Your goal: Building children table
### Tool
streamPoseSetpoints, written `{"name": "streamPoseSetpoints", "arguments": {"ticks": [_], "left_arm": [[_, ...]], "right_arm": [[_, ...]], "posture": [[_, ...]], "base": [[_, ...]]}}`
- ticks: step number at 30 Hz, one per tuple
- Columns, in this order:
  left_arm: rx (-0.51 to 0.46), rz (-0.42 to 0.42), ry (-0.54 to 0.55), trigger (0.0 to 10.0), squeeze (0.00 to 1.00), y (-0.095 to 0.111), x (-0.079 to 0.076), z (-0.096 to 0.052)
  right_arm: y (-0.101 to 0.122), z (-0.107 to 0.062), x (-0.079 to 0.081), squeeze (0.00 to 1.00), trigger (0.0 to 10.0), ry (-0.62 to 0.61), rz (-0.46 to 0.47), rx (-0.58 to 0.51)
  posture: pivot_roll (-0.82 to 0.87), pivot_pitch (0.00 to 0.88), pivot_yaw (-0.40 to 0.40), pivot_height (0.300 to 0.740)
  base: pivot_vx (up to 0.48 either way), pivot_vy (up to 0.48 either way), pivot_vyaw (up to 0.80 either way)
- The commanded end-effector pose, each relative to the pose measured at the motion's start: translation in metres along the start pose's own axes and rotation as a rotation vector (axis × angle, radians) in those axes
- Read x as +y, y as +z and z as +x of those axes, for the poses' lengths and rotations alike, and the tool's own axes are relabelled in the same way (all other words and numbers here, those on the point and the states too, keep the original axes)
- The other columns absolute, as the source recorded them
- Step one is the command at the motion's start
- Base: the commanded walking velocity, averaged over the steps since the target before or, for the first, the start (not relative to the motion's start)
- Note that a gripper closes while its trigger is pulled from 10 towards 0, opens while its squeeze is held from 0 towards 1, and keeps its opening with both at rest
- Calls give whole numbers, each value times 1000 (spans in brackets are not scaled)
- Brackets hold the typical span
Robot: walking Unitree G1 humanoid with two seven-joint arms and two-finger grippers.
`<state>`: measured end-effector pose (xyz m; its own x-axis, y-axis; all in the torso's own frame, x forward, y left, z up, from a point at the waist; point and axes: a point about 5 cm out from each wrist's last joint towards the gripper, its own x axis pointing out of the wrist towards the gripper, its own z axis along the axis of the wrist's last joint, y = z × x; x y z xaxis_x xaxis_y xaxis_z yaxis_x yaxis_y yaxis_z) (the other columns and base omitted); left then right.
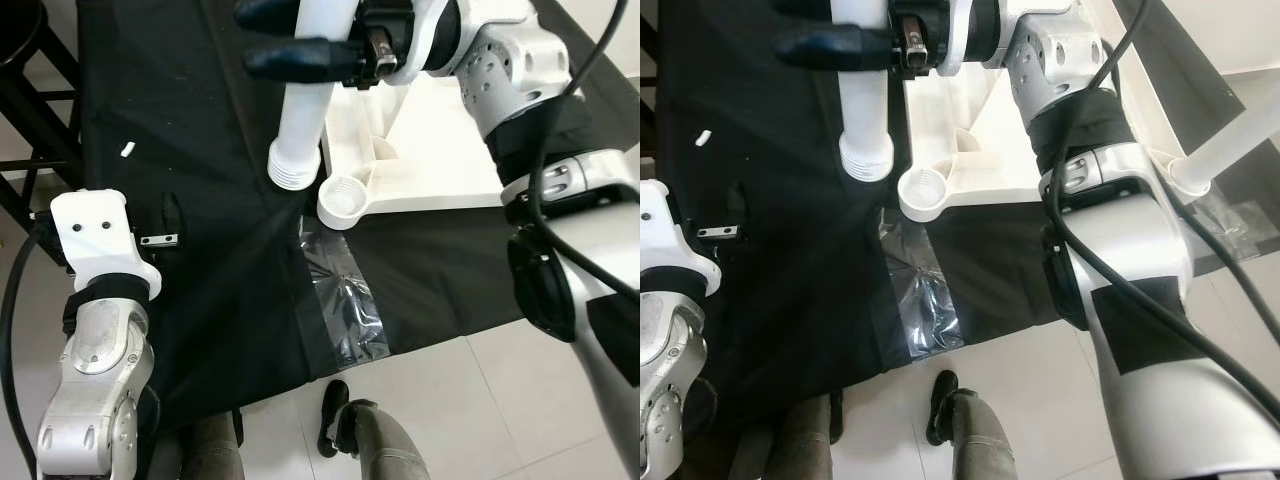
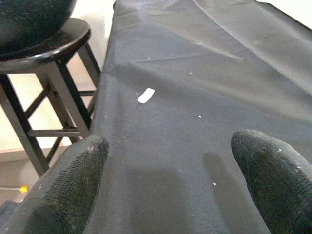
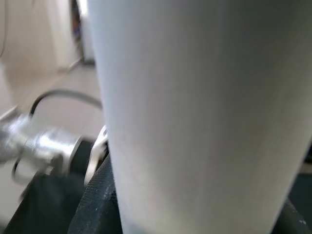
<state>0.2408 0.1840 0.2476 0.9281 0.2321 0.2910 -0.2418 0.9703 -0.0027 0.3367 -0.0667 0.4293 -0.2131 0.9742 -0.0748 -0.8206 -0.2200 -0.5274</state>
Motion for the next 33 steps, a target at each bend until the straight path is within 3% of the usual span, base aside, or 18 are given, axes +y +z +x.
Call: {"name": "streamPoseSetpoints", "arguments": {"ticks": [1, 18, 33], "left_arm": [[23, 2, -7, 10000, 0, -6, -4, -4], [70, 4, -37, 10000, 0, -20, -13, -15], [65, 14, -30, 10000, 0, -18, -10, -15]], "right_arm": [[0, 0, 4, 0, 10000, 50, -5, 50], [-5, -4, 19, 0, 10000, 112, 102, 31], [-9, -17, 20, 0, 10000, 83, 88, 70]], "posture": [[36, 310, -113, 740], [28, 335, -112, 740], [26, 349, -107, 740]], "base": [[0, 0, 0], [0, 0, 0], [0, 0, 0]]}}
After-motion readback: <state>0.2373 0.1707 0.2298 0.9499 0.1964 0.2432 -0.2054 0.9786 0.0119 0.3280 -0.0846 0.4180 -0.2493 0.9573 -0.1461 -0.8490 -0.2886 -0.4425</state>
